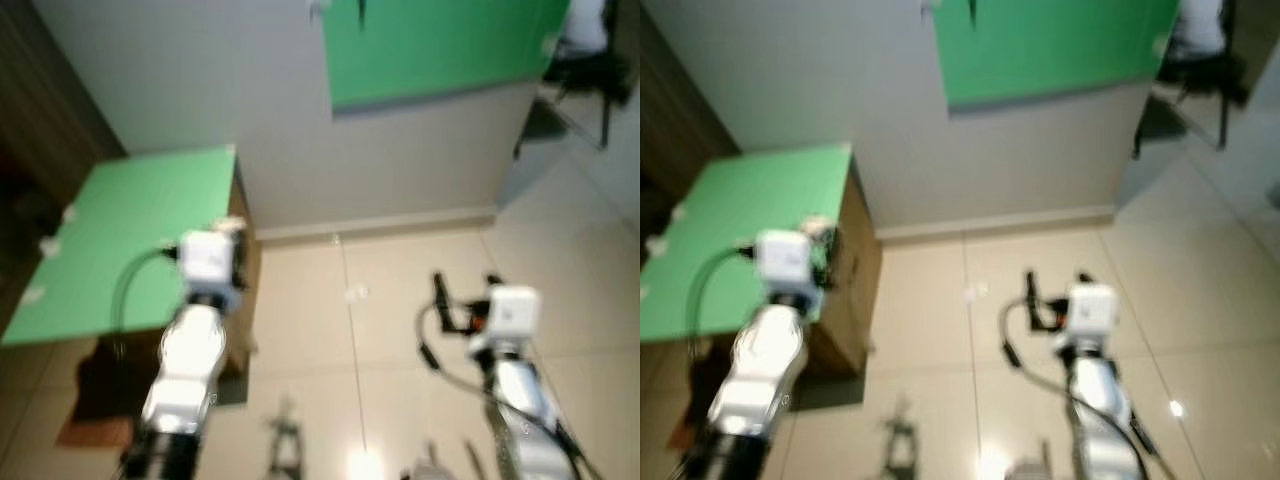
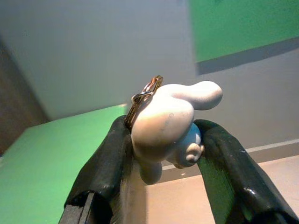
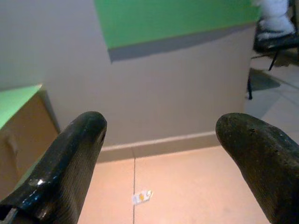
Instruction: Hang keys on a hook
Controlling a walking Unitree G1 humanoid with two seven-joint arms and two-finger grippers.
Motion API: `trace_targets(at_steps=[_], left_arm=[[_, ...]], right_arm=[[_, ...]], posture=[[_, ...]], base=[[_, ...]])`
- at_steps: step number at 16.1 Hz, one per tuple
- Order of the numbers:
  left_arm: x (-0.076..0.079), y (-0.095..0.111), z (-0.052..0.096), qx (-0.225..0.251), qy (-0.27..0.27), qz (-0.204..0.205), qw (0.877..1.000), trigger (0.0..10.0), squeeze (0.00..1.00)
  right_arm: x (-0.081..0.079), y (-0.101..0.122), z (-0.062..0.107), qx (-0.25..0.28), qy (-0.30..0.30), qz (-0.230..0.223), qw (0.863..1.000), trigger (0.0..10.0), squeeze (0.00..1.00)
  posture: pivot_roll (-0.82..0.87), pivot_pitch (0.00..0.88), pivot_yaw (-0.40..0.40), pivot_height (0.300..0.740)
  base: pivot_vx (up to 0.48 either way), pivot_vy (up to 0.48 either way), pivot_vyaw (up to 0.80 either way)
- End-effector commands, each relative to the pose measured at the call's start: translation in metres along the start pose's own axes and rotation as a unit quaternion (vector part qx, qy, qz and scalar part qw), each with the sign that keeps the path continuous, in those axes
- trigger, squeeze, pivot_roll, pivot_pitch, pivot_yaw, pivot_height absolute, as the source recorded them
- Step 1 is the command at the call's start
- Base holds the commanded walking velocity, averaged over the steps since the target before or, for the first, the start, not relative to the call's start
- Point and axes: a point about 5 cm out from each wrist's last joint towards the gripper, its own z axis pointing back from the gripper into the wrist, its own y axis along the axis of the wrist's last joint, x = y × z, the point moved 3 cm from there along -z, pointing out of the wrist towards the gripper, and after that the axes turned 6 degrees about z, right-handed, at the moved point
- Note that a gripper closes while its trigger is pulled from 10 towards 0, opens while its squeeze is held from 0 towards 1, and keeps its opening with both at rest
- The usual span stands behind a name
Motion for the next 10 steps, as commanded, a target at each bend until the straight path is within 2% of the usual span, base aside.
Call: trace_targets(at_steps=[1, 5, 10], left_arm=[[-0.011, 0.01, -0.004, 0.015, 0.009, -0.006, 1.0, 0.0, 0.0], [-0.009, 0.009, -0.008, 0.011, 0.001, -0.021, 1.0, 0.0, 0.0], [-0.01, 0.007, -0.008, 0.003, 0.002, -0.025, 1.0, 0.0, 0.0]], right_arm=[[-0.009, 0.006, -0.003, 0.014, 0.006, -0.012, 1.0, 10.0, 0.0], [-0.012, 0.012, -0.01, 0.022, 0.011, -0.012, 1.0, 10.0, 0.0], [-0.02, 0.011, -0.009, 0.022, 0.019, -0.018, 0.999, 10.0, 0.0]], posture=[[-0.2, 0.037, 0.152, 0.74], [-0.2, 0.031, 0.149, 0.74], [-0.2, 0.03, 0.148, 0.74]], base=[[0.439, 0.0, 0.0], [0.473, 0.0, 0.0], [0.48, 0.0, 0.0]])
